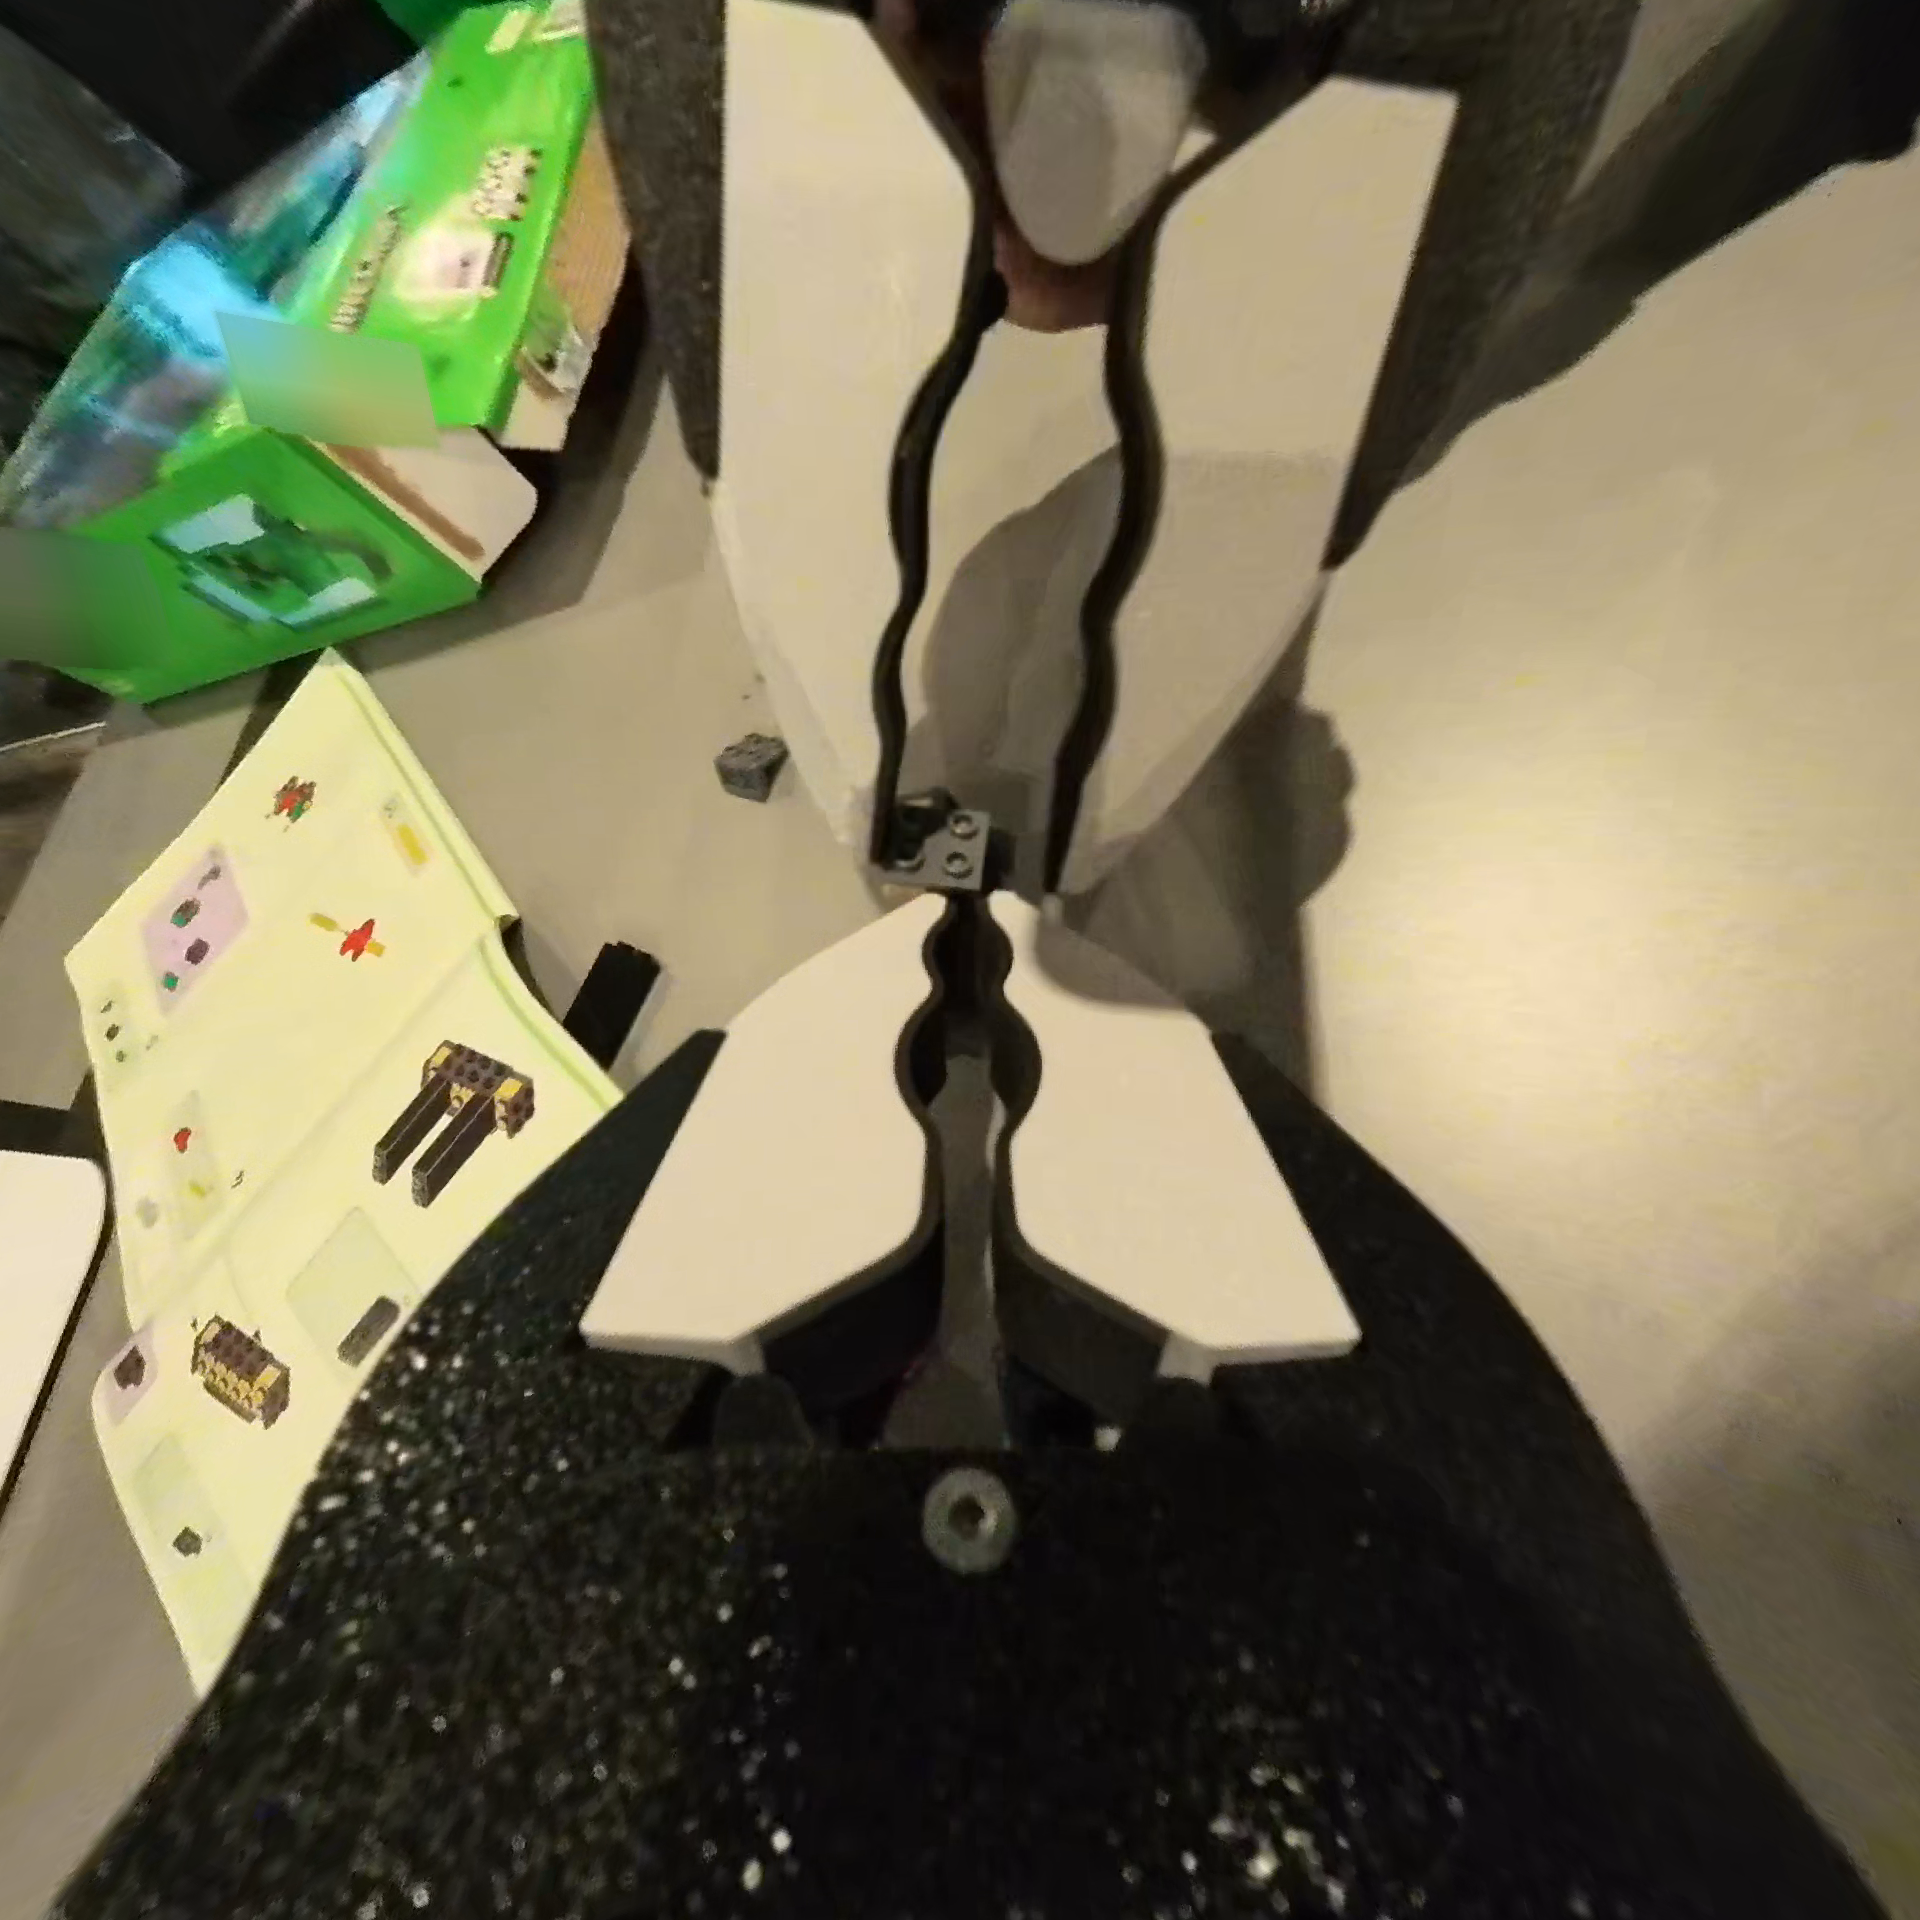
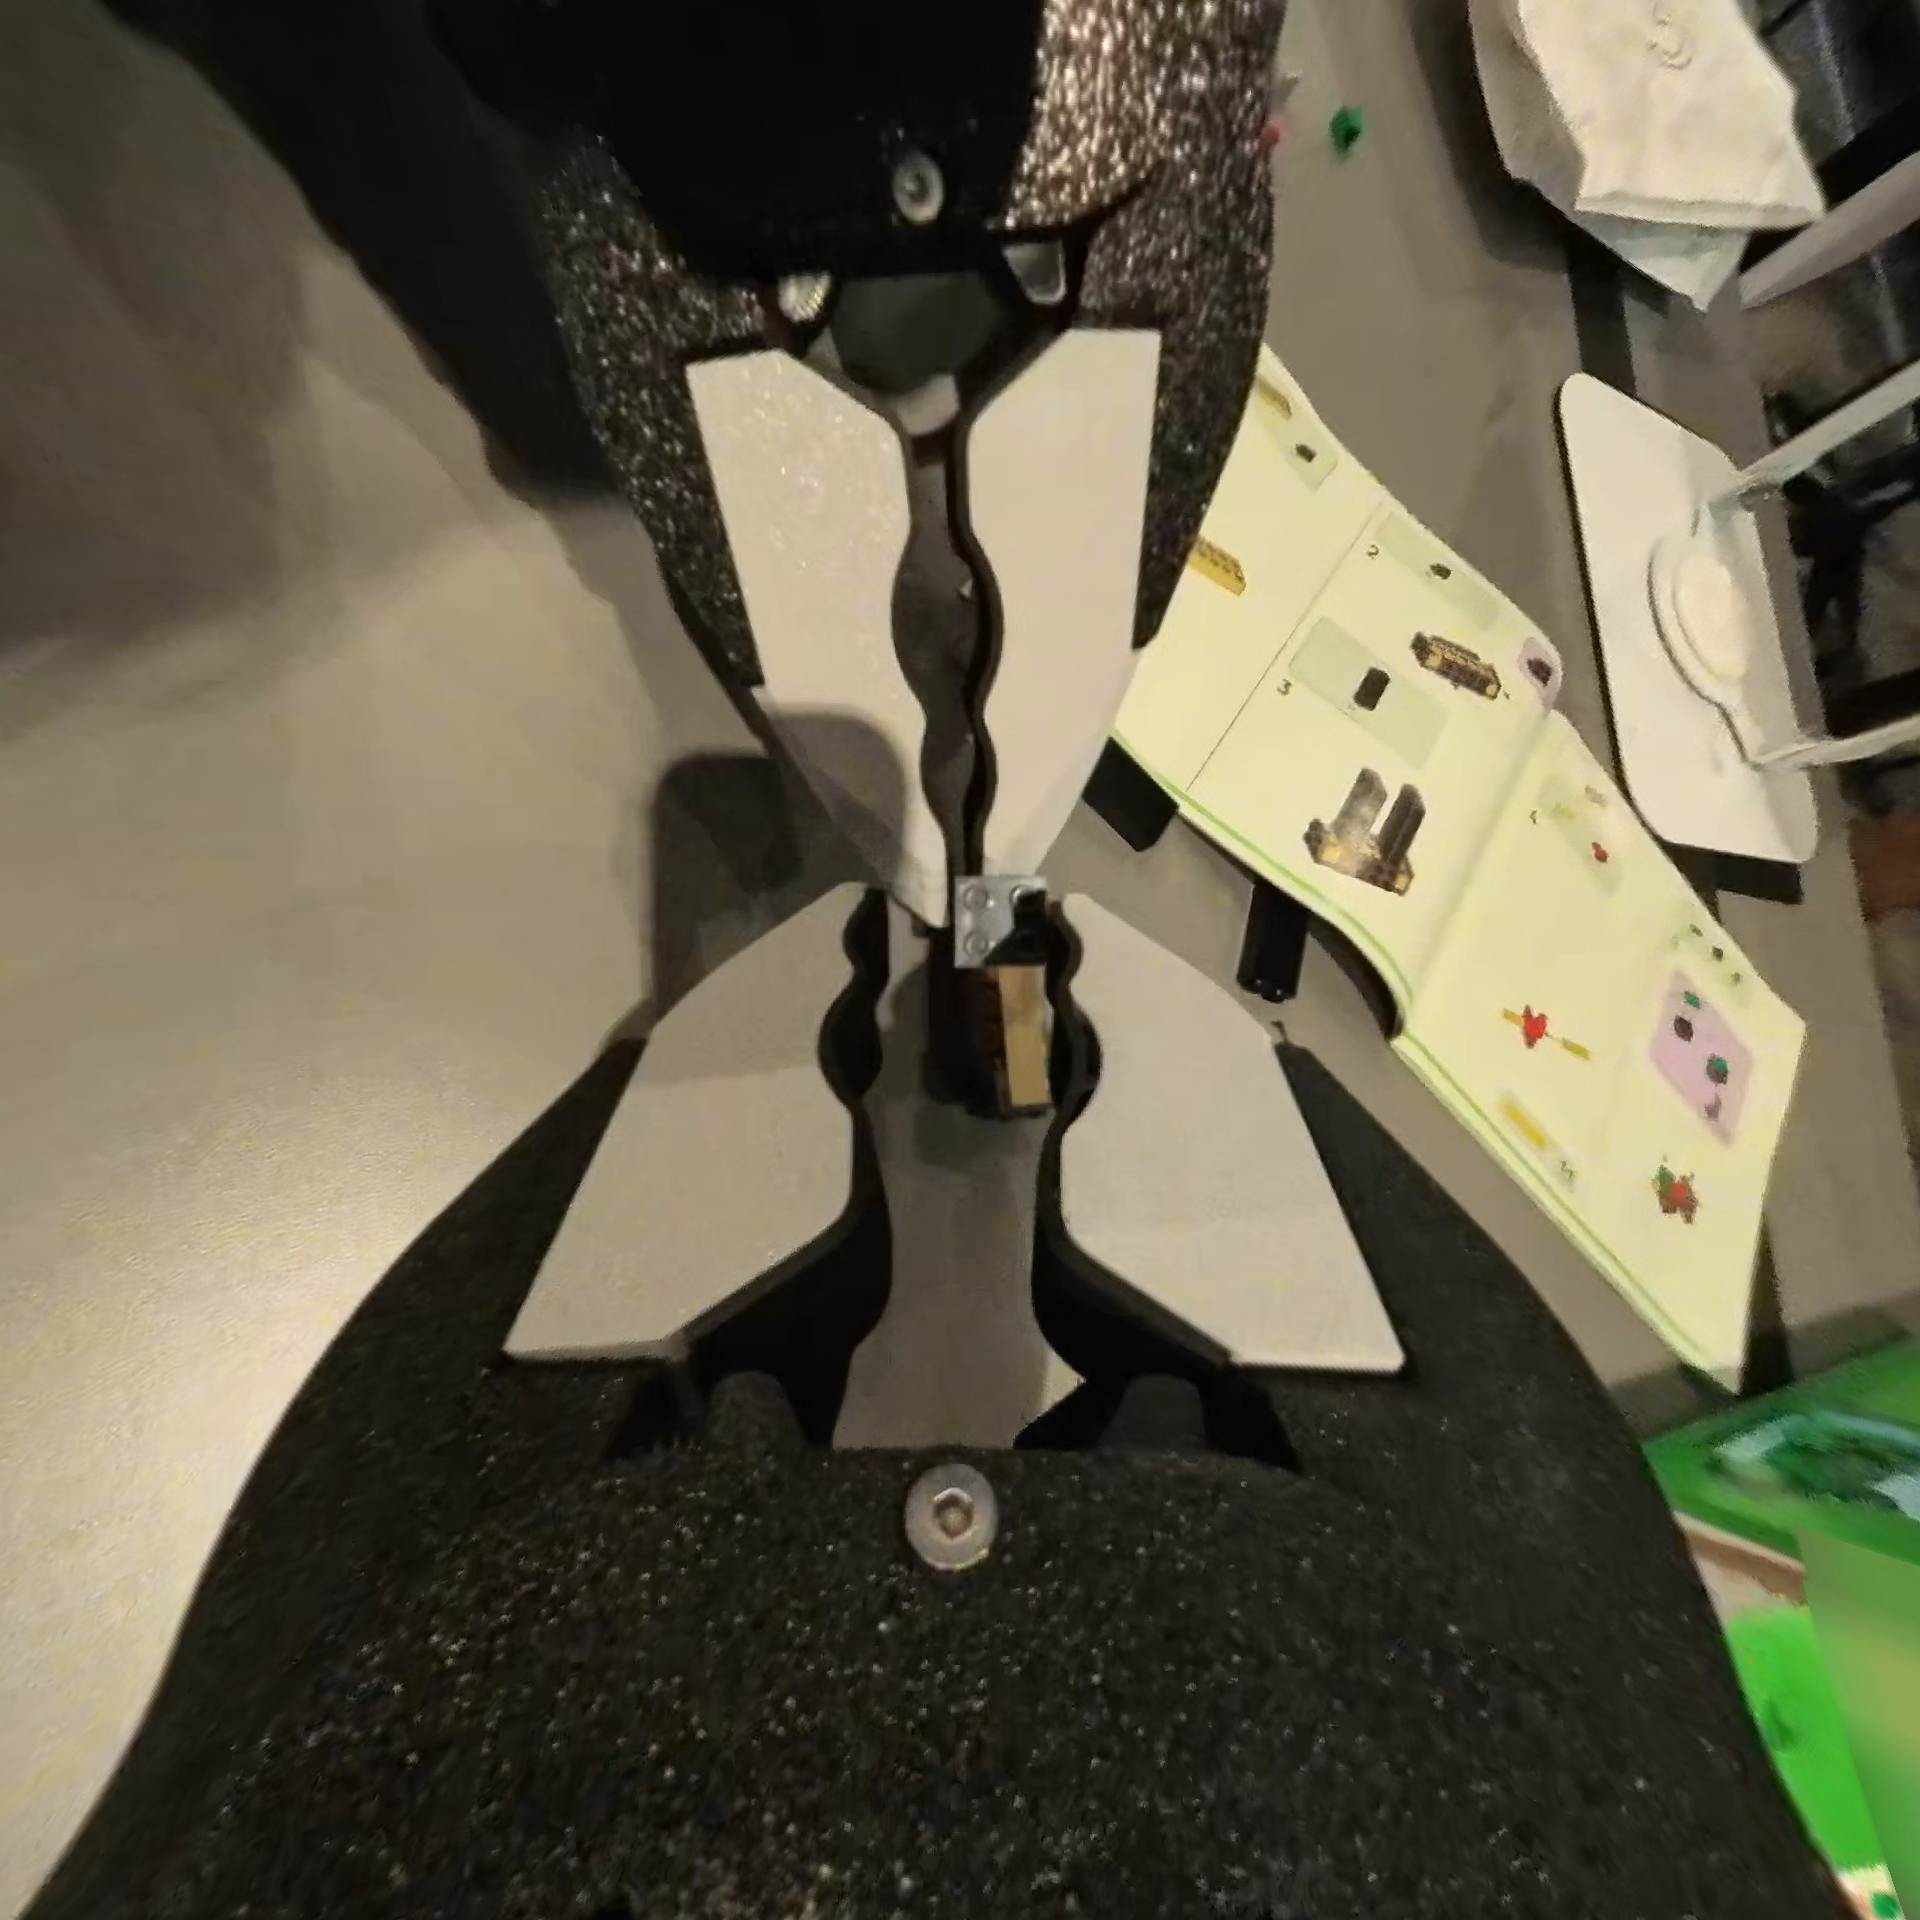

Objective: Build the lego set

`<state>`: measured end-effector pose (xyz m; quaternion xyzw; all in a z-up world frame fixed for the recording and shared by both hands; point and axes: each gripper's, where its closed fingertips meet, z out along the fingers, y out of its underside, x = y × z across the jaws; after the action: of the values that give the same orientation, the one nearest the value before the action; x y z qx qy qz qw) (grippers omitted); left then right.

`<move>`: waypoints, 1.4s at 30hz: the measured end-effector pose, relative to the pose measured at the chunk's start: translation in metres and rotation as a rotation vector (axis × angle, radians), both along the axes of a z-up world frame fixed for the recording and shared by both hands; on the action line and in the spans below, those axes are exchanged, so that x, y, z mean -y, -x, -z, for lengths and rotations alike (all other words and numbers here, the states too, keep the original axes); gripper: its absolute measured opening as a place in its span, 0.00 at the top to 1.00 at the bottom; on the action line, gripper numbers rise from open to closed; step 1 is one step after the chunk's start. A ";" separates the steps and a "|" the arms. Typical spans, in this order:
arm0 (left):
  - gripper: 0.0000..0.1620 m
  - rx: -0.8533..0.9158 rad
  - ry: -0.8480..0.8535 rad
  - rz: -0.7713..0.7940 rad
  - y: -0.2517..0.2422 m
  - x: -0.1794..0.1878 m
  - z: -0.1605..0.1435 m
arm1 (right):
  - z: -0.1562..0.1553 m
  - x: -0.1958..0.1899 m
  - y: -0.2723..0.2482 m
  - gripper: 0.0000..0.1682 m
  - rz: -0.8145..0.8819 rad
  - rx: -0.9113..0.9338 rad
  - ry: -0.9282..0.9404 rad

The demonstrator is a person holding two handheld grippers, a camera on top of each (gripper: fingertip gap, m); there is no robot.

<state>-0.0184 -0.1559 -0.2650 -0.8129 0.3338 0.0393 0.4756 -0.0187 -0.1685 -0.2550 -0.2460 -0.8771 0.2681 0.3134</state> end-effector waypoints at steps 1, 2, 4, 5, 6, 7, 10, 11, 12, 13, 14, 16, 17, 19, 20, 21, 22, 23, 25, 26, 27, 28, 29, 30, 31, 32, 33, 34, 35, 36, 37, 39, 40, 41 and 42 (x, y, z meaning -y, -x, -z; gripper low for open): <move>0.99 -0.011 0.009 0.007 -0.001 0.001 0.002 | 0.001 0.000 0.001 0.86 0.003 -0.007 -0.018; 0.99 -0.022 0.014 0.010 -0.002 0.001 0.003 | 0.001 -0.002 0.001 0.89 0.004 -0.007 -0.036; 0.99 -0.032 0.015 0.012 -0.003 0.001 0.004 | 0.001 -0.003 0.001 0.90 0.008 -0.008 -0.049; 0.99 -0.031 0.016 0.013 -0.003 0.001 0.004 | 0.001 -0.003 0.001 0.90 0.010 -0.006 -0.050; 0.99 -0.028 0.018 0.014 -0.003 0.001 0.004 | 0.001 -0.003 0.001 0.90 0.011 -0.004 -0.055; 0.99 -0.023 0.018 0.014 -0.003 0.001 0.004 | 0.001 -0.003 0.001 0.90 0.011 -0.004 -0.060; 0.99 -0.022 0.011 0.024 -0.004 0.001 0.005 | 0.002 -0.003 0.000 0.90 0.007 0.007 -0.057; 0.99 -0.021 0.009 0.027 -0.004 0.002 0.005 | 0.003 -0.004 -0.001 0.90 0.006 0.014 -0.051; 0.99 -0.018 0.007 0.027 -0.004 0.001 0.005 | 0.003 -0.004 -0.001 0.90 0.006 0.019 -0.042; 0.99 -0.013 0.005 0.026 -0.004 0.001 0.005 | 0.003 -0.004 -0.001 0.90 0.006 0.023 -0.033; 0.98 -0.009 0.001 0.021 -0.004 0.001 0.004 | 0.003 -0.004 -0.001 0.90 0.008 0.022 -0.026; 0.91 -0.018 -0.018 -0.006 0.001 0.000 0.002 | 0.003 -0.008 0.000 0.90 0.016 0.025 -0.026; 0.86 -0.036 -0.028 -0.023 0.005 -0.001 0.001 | 0.003 -0.011 -0.001 0.90 0.023 0.026 -0.024; 0.80 -0.081 -0.038 -0.054 0.015 -0.001 0.001 | 0.002 -0.014 -0.001 0.91 0.029 0.034 0.001; 0.80 -0.099 -0.029 -0.063 0.020 -0.001 0.003 | 0.002 -0.016 -0.002 0.91 0.032 0.045 0.018; 0.79 -0.109 -0.007 -0.069 0.023 -0.001 0.006 | 0.002 -0.017 -0.002 0.91 0.033 0.060 0.038; 0.77 -0.113 0.017 -0.075 0.025 -0.001 0.010 | 0.002 -0.019 -0.002 0.90 0.032 0.077 0.060; 0.78 -0.117 0.043 -0.078 0.027 -0.001 0.014 | 0.003 -0.019 -0.002 0.90 0.028 0.098 0.084; 0.79 -0.136 0.077 -0.078 0.030 -0.002 0.019 | 0.007 -0.022 0.001 0.90 0.022 0.141 0.122; 0.81 -0.152 0.085 -0.076 0.030 -0.003 0.019 | 0.009 -0.023 0.002 0.90 0.018 0.163 0.134; 0.81 -0.165 0.089 -0.075 0.031 -0.004 0.019 | 0.011 -0.024 0.003 0.90 0.015 0.182 0.139; 0.81 -0.171 0.087 -0.077 0.032 -0.005 0.018 | 0.012 -0.025 0.004 0.90 0.013 0.197 0.137; 0.81 -0.173 0.074 -0.079 0.033 -0.005 0.015 | 0.012 -0.027 0.006 0.90 0.012 0.201 0.131; 0.81 -0.173 0.054 -0.081 0.033 -0.004 0.012 | 0.011 -0.028 0.008 0.90 0.008 0.201 0.126; 0.81 -0.174 0.036 -0.080 0.033 -0.003 0.009 | 0.009 -0.027 0.010 0.90 0.001 0.201 0.126; 0.83 -0.167 0.027 -0.073 0.031 0.000 0.007 | 0.007 -0.027 0.010 0.91 -0.007 0.201 0.127; 0.84 -0.149 0.026 -0.067 0.028 0.004 0.006 | 0.007 -0.027 0.011 0.91 -0.012 0.205 0.124; 0.84 -0.122 0.032 -0.060 0.023 0.008 0.006 | 0.007 -0.028 0.011 0.90 -0.015 0.212 0.119; 0.85 -0.094 0.039 -0.057 0.018 0.012 0.006 | 0.008 -0.030 0.012 0.91 -0.012 0.220 0.113; 0.85 -0.072 0.044 -0.059 0.015 0.016 0.006 | 0.009 -0.031 0.013 0.91 -0.011 0.230 0.108; 0.85 -0.055 0.049 -0.067 0.013 0.018 0.007 | 0.011 -0.032 0.013 0.91 -0.013 0.249 0.106; 0.83 -0.026 0.059 -0.097 0.014 0.019 0.008 | 0.013 -0.031 0.011 0.91 -0.033 0.293 0.129; 0.82 -0.015 0.060 -0.113 0.015 0.017 0.008 | 0.013 -0.029 0.010 0.91 -0.050 0.318 0.151; 0.80 -0.004 0.062 -0.127 0.017 0.014 0.008 | 0.012 -0.027 0.008 0.91 -0.062 0.340 0.172; 0.80 0.006 0.067 -0.134 0.018 0.012 0.008 | 0.011 -0.027 0.006 0.91 -0.069 0.360 0.188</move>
<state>-0.0367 -0.1674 -0.2726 -0.8490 0.2782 0.0575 0.4455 -0.0251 -0.1414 -0.2664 -0.2879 -0.8980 0.3112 0.1178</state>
